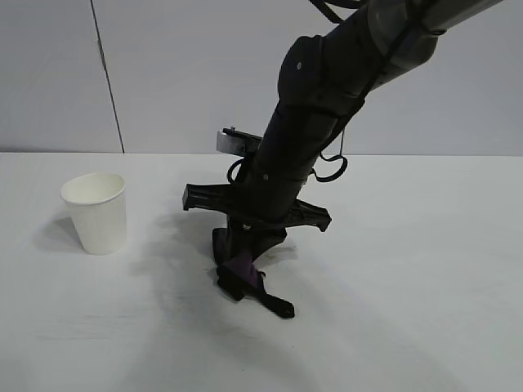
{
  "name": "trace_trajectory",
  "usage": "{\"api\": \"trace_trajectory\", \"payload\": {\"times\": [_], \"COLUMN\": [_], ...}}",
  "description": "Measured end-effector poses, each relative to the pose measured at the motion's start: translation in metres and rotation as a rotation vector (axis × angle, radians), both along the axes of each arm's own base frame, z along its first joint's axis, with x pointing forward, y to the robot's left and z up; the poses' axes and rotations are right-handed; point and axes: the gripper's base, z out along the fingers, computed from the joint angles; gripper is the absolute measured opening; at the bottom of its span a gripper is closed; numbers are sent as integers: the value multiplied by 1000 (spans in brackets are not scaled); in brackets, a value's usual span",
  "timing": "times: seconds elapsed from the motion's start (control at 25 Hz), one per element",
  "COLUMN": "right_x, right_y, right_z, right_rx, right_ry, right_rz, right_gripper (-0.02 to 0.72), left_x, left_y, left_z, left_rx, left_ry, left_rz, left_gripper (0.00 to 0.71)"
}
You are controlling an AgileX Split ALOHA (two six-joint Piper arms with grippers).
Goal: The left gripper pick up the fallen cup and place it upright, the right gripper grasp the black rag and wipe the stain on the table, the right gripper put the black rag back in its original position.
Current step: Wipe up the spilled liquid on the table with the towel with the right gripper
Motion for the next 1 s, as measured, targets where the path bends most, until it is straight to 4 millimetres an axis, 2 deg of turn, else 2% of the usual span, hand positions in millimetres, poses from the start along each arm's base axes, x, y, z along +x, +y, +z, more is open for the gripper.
{"api": "trace_trajectory", "payload": {"times": [0.4, 0.8, 1.0], "right_x": [-2, 13, 14], "right_y": [-3, -8, -11], "right_z": [1, 25, 26], "right_rx": [-45, -218, -259], "right_ry": [21, -18, -22], "right_rz": [44, 143, 156], "right_gripper": [99, 99, 99], "left_x": [0, 0, 0], "left_y": [0, 0, 0], "left_z": [0, 0, 0], "left_rx": [0, 0, 0], "left_ry": [0, 0, 0], "left_rz": [0, 0, 0], "left_gripper": [633, 633, 633]}}
